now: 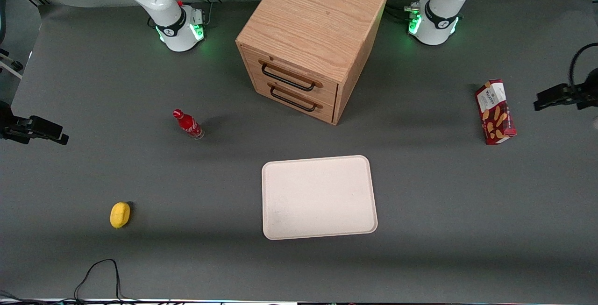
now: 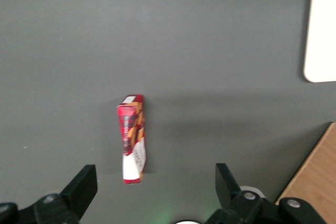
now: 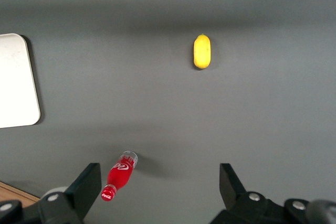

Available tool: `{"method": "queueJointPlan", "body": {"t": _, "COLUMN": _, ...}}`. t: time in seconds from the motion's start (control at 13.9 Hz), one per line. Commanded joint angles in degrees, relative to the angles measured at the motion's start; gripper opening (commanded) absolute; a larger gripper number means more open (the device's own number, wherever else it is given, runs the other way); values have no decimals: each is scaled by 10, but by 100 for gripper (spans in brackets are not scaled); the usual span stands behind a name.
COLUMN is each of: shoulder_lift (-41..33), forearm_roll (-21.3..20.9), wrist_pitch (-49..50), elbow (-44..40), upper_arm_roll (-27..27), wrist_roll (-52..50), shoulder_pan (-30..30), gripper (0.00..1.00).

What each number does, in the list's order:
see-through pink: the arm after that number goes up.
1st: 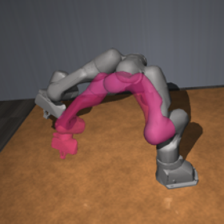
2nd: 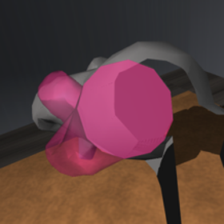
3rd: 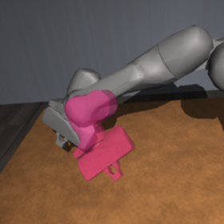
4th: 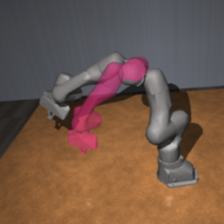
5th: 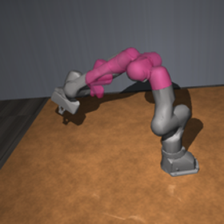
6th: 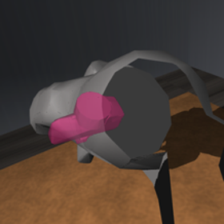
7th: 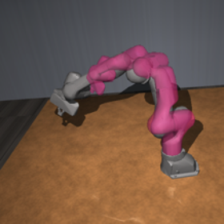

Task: Place red cookie box on tray
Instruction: 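Move the left gripper down over the upright red shortbread box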

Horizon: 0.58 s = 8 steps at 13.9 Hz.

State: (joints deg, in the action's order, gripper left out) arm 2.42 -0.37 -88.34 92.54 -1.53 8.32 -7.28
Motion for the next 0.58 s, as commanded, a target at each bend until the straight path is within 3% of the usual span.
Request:
{"method": "queueJointPlan", "body": {"t": 0.0, "shoulder_lift": -69, "forearm_roll": -2, "wrist_pitch": -13, "elbow": 75, "upper_arm_roll": 3, "wrist_roll": 82, "shoulder_pan": -63, "gripper": 100}}
{"method": "queueJointPlan", "body": {"t": 0.29, "shoulder_lift": -227, "forearm_roll": -10, "wrist_pitch": -108, "elbow": 290, "upper_arm_roll": 1, "wrist_roll": 93, "shoulder_pan": -97, "gripper": 100}}
{"method": "queueJointPlan", "body": {"t": 0.5, "shoulder_lift": -260, "forearm_roll": -11, "wrist_pitch": -116, "elbow": 352, "upper_arm_roll": -1, "wrist_roll": 93, "shoulder_pan": -103, "gripper": 100}}
